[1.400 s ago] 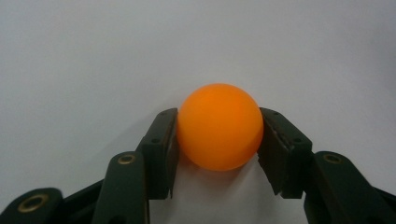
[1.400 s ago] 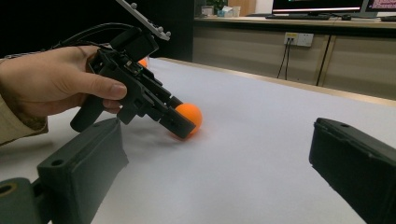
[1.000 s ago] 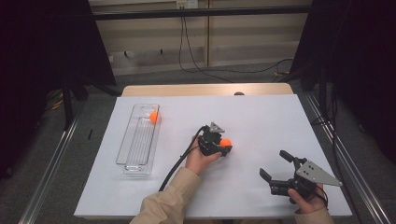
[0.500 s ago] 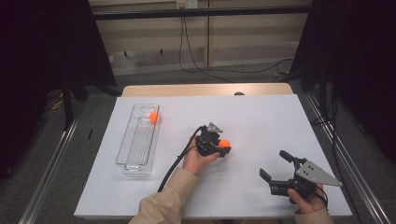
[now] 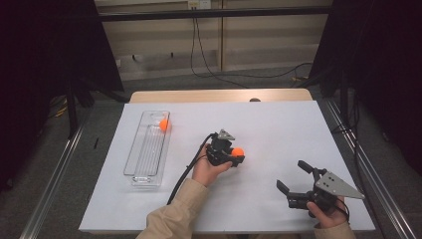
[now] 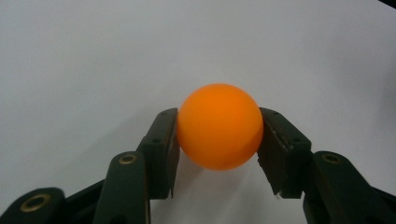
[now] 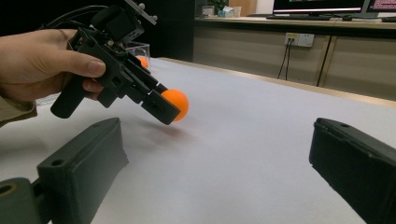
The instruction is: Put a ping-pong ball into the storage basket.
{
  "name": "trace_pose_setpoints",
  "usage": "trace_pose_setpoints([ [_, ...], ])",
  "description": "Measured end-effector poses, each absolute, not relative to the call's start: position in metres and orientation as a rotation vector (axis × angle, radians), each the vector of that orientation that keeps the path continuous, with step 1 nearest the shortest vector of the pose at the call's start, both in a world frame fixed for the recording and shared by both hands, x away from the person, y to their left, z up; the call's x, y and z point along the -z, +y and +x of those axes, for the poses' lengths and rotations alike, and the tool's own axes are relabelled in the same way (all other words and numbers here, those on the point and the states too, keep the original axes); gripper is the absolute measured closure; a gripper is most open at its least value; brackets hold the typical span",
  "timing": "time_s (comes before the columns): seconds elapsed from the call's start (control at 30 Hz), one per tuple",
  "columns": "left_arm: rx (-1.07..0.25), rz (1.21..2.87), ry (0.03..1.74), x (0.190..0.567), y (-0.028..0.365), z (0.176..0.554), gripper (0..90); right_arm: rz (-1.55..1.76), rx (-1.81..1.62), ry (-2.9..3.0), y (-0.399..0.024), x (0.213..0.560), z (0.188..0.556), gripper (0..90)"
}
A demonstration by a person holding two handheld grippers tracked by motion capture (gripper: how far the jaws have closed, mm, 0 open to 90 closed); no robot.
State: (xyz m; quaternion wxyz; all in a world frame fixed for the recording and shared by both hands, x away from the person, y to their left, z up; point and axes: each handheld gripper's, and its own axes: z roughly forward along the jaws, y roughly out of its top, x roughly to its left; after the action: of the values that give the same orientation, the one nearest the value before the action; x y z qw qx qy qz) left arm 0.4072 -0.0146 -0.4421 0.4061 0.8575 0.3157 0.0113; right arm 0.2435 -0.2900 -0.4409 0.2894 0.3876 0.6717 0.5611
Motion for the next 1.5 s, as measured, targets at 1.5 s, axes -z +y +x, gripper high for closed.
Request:
trace_pose_setpoints([
  [1.5, -0.033, 2.172, 0.837, 0.422, 0.014, 0.410, 50.9, 1.032, -1.502, 1.793, -0.289, 0.440, 0.243, 2.7],
])
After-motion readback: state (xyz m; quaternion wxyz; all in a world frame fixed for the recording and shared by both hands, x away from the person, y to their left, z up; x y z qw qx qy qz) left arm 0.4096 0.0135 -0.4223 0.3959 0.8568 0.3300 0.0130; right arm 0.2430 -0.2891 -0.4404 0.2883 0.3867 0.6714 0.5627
